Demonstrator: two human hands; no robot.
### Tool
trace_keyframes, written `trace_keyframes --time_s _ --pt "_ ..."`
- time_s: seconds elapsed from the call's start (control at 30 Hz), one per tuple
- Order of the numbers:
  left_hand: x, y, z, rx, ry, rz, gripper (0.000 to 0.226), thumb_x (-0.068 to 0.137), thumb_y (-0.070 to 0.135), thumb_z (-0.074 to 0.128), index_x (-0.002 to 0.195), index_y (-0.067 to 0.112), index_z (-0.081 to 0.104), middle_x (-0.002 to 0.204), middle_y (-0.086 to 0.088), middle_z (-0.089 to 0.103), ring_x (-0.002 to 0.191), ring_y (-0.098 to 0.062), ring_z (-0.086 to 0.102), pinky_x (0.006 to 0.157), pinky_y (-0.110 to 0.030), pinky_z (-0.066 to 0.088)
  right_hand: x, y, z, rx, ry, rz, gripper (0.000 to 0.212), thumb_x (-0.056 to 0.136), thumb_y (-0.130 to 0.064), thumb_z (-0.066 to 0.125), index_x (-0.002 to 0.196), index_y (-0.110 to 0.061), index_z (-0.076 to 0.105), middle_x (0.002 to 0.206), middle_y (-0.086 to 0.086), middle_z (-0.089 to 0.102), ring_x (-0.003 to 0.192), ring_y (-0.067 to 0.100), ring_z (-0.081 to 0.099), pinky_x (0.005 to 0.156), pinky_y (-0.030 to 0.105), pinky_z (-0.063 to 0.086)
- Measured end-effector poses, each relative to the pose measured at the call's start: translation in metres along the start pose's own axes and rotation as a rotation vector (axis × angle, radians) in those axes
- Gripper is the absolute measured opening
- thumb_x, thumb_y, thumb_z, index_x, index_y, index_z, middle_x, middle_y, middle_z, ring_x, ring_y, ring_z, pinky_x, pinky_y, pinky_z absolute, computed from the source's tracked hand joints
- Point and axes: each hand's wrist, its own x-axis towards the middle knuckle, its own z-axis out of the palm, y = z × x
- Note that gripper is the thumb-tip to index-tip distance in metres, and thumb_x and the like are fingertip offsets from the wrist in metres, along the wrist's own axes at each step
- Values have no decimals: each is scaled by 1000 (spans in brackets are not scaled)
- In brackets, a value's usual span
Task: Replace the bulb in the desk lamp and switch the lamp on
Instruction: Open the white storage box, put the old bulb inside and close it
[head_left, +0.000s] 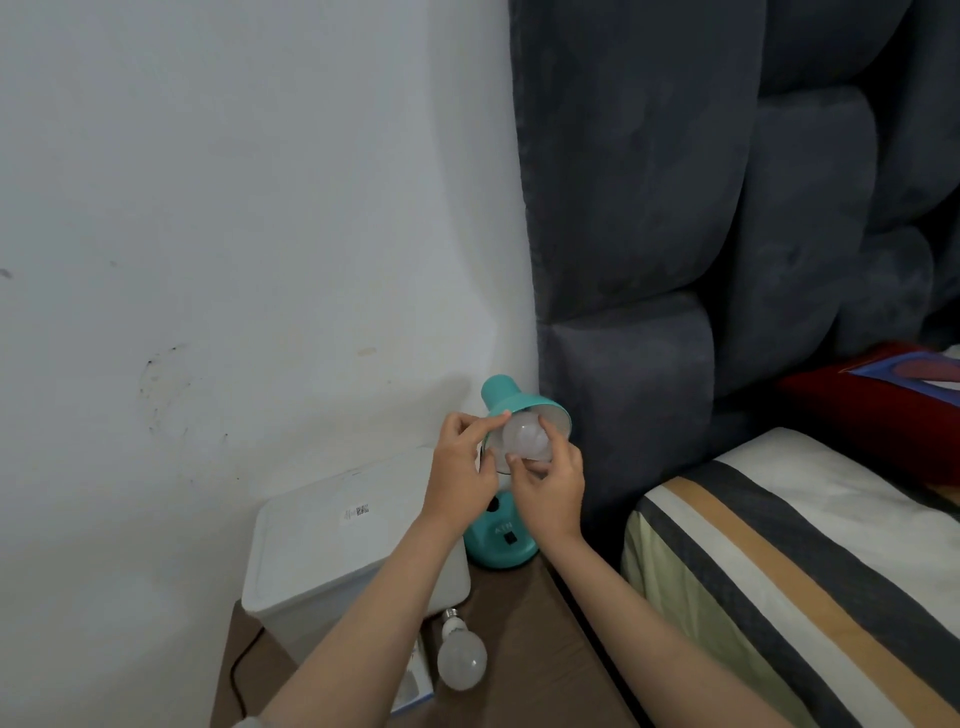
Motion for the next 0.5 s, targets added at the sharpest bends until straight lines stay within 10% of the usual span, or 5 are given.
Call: trace_keyframes --time_s 0.2,0.5 --pt "-27 4 -23 14 -125 -55 48 84 10 60 131 17 47 123 -1 48 111 -4 44 93 2 25 -25 -8 -7 -86 35 -76 33 82 -7 64 113 -11 54 108 2 43 77 16 62 74 38 57" --pt "-105 -47 -91 199 -12 -447 57 84 31 63 135 19 39 141 -11 35 134 -26 31 112 -42 27 -65 -11 34 -260 -326 -270 32 75 -21 69 104 -8 60 97 2 52 88 13 51 82 28 48"
